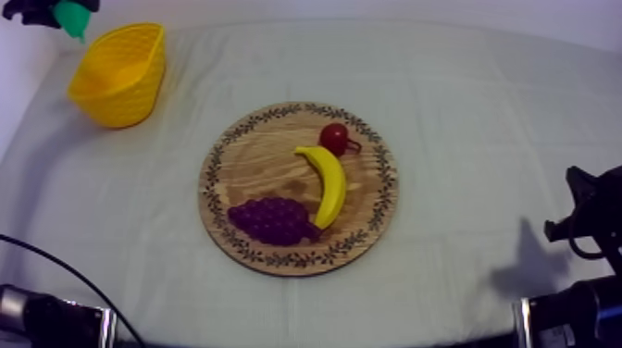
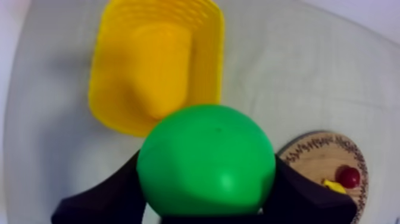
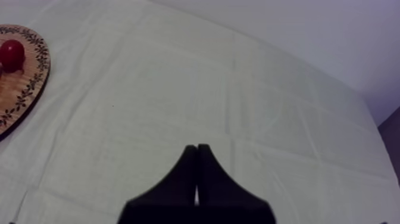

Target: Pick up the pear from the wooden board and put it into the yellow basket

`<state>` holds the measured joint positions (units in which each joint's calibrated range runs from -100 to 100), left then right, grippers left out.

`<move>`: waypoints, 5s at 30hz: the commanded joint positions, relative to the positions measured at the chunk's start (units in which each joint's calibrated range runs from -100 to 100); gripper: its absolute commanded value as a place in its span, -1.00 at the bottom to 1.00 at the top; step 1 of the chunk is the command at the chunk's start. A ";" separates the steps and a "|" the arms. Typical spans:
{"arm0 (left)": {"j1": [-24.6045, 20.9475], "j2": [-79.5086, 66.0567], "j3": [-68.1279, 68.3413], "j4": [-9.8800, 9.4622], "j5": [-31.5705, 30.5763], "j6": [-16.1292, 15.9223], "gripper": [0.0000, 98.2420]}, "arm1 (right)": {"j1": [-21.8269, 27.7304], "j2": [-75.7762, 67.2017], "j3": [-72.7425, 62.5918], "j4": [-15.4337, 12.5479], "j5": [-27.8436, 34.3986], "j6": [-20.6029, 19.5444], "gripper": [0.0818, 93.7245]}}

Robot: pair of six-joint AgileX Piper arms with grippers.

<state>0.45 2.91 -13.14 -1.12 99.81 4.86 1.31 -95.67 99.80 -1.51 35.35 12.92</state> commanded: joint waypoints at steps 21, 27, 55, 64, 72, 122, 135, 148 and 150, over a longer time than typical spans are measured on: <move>-4.85 11.14 -7.73 -0.40 -0.21 -1.65 -0.03 | 0.00 0.00 -0.02 -0.03 0.05 0.00 -0.99; -4.89 17.45 -10.92 -0.45 -1.26 -1.72 -0.03 | 0.00 0.00 -0.02 -0.03 0.05 0.00 -0.99; -4.31 39.37 -24.49 0.05 -3.28 -2.04 -0.03 | 0.00 0.00 -0.02 -0.03 0.05 0.00 -0.99; -3.98 41.96 -25.41 0.36 -3.46 -1.73 0.11 | 0.00 0.00 -0.02 -0.03 0.05 0.01 -0.99; -4.26 43.23 -23.74 1.35 -4.39 -1.18 0.78 | 0.00 0.00 -0.02 -0.03 0.05 0.00 -0.99; -2.67 0.04 3.00 2.83 -5.27 -3.74 0.11 | 0.00 0.00 -0.02 -0.03 0.05 0.00 -0.99; -2.92 -18.56 25.40 2.75 -13.56 -3.22 -0.29 | 0.00 0.00 -0.02 -0.03 0.05 0.00 -0.99; -3.43 -36.69 41.47 4.05 -20.41 -4.74 -0.91 | 0.00 0.00 -0.02 -0.03 0.05 0.00 -0.99; -3.44 -39.74 43.64 4.46 -21.43 -4.99 -0.96 | 0.00 0.00 -0.02 -0.03 0.05 0.00 -0.99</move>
<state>-2.96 -33.79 28.84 3.24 78.90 0.00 1.31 -95.67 99.80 -1.51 35.42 12.92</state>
